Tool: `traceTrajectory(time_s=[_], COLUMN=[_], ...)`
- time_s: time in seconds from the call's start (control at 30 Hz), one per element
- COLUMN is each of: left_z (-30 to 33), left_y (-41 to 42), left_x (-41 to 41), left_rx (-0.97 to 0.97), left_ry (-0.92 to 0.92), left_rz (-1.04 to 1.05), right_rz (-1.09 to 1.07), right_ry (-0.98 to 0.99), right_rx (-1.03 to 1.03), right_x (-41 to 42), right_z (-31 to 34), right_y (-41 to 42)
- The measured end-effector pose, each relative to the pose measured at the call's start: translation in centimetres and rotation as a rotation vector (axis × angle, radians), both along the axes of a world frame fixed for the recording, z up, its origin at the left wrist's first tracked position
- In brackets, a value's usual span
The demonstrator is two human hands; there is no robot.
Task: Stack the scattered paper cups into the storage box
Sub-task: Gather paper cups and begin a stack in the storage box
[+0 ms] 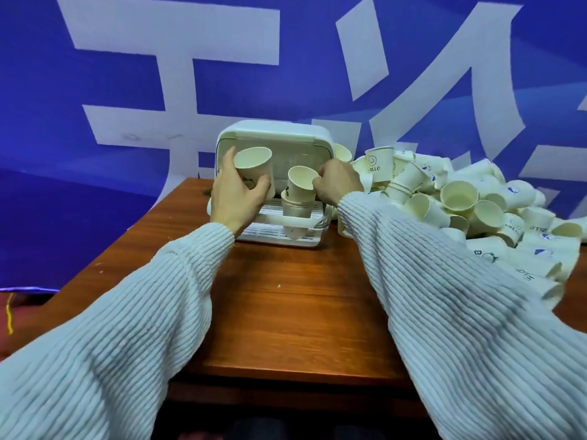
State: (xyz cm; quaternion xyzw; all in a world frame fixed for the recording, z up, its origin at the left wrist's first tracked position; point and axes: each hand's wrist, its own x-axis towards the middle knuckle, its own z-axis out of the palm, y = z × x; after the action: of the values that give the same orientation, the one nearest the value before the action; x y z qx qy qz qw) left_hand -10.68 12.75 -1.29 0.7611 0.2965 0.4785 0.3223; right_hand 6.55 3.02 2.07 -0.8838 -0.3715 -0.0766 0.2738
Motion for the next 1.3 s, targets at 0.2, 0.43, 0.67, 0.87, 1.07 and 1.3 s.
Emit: traceTrajectory(time_s=[0.2, 0.43, 0.67, 0.87, 1.07, 1.3], left_z=[-0.1, 0.6, 2.0, -0.2, -1.5, -2.3], left_y=[0.7, 1.3, 0.2, 0.0, 0.1, -2.9], left_x=[1.0, 2.6, 5.3, 6.0, 6.1, 6.2], left_rx=[-0.018, 0.050, 0.122, 0.280, 0.393, 0.658], left_ry=[-0.013, 0.003, 0.193, 0.596, 0.883, 0.487], left_rz=[-0.023, -0.083, -0.150, -0.142, -0.071, -0.059], right_rz=[0.039, 0.049, -0.038, -0.140, -0.016, 0.203], right_ry=[0.000, -0.065, -0.029, -0.167, -0.155, -0.357], right_rx=[-0.201, -0.403, -0.008, 0.164, -0.050, -0.313], right_x=[0.1, 0.0, 2.7, 4.8, 7.0, 6.8], right_z=[0.4, -0.5, -1.0, -1.2, -2.1, -4.2], right_y=[1.3, 1.6, -0.7, -4.2, -6.9, -8.5])
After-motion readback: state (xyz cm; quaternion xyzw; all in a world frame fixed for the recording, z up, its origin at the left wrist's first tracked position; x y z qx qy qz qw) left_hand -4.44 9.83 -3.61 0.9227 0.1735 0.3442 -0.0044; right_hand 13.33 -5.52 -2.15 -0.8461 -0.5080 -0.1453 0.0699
